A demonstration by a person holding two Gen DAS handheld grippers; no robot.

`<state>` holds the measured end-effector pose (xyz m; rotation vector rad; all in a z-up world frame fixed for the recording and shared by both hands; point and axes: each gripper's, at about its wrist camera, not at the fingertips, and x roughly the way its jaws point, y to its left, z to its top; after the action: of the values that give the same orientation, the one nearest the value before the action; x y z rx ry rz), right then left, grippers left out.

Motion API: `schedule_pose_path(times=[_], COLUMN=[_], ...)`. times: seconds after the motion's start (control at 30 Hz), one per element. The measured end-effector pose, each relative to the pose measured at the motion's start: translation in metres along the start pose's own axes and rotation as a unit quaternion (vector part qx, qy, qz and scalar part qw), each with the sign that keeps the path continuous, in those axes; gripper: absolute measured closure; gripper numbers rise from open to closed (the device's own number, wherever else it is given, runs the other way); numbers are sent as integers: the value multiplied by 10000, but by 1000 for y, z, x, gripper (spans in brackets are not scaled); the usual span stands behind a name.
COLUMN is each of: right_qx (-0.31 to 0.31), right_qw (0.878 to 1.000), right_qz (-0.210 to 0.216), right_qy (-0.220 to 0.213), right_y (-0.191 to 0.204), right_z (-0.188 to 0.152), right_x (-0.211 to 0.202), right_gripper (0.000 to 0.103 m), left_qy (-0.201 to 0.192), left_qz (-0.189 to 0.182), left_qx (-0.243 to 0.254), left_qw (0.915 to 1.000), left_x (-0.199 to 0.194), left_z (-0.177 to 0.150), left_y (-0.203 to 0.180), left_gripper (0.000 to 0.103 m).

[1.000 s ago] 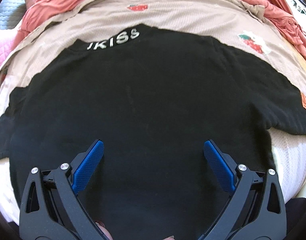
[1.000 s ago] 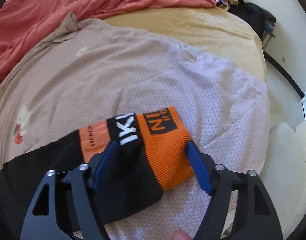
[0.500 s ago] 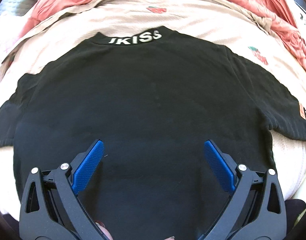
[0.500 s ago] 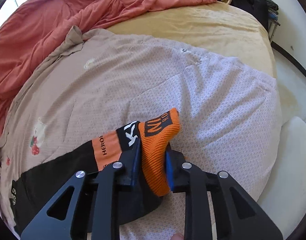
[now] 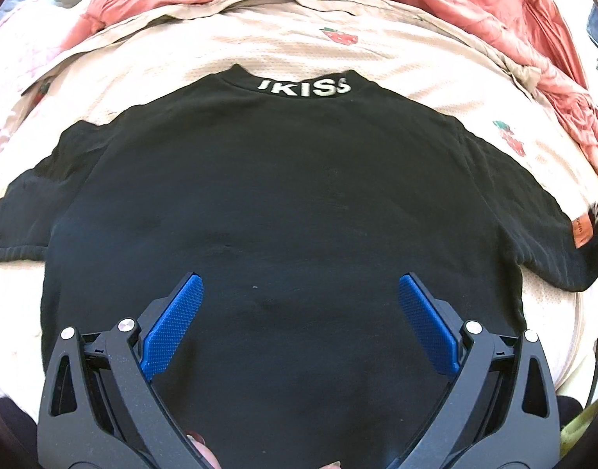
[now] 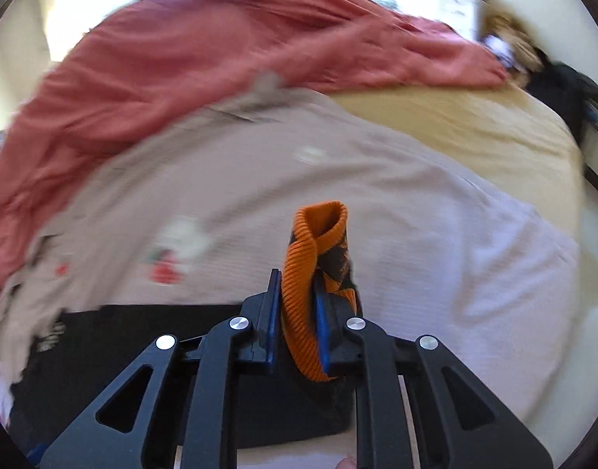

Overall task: Fold small clothes
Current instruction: 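Carry the socks onto the black shirt and open the right tool, then grasp one sock by its orange cuff with the left tool and lift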

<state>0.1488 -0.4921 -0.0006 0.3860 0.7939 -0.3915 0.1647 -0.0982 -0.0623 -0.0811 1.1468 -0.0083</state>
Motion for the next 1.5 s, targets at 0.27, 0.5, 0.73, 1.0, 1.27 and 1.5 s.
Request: schedule_pose_path(times=[0.27, 0.5, 0.73, 1.0, 1.27, 1.5], right_qx=[-1008, -1967, -2396, -2045, -1438, -1421], right_qw=[9756, 9369, 9037, 9464, 9637, 9600], right_qz=[1947, 2827, 3406, 2463, 2128, 2277], right_qy=[96, 595, 993, 415, 724, 803], right_y=[124, 207, 231, 178, 140, 143], right_z=[-22, -82, -115, -60, -47, -50], right_x=[-28, -22, -26, -21, 8, 8], right_gripper=[89, 92, 71, 57, 52, 52], left_qy=[-36, -59, 1, 243, 739, 866], left_qz=[172, 253, 90, -666, -1639, -1354], left_qx=[-429, -1139, -1345, -1118, -745, -838], left_qw=[9989, 9931, 9909, 9912, 9809, 9834], left_x=[-4, -10, -12, -3, 18, 38], left_z=[6, 4, -1, -2, 3, 6], left_y=[43, 102, 117, 73, -9, -37], left_gripper=[9, 9, 9, 9, 37, 59])
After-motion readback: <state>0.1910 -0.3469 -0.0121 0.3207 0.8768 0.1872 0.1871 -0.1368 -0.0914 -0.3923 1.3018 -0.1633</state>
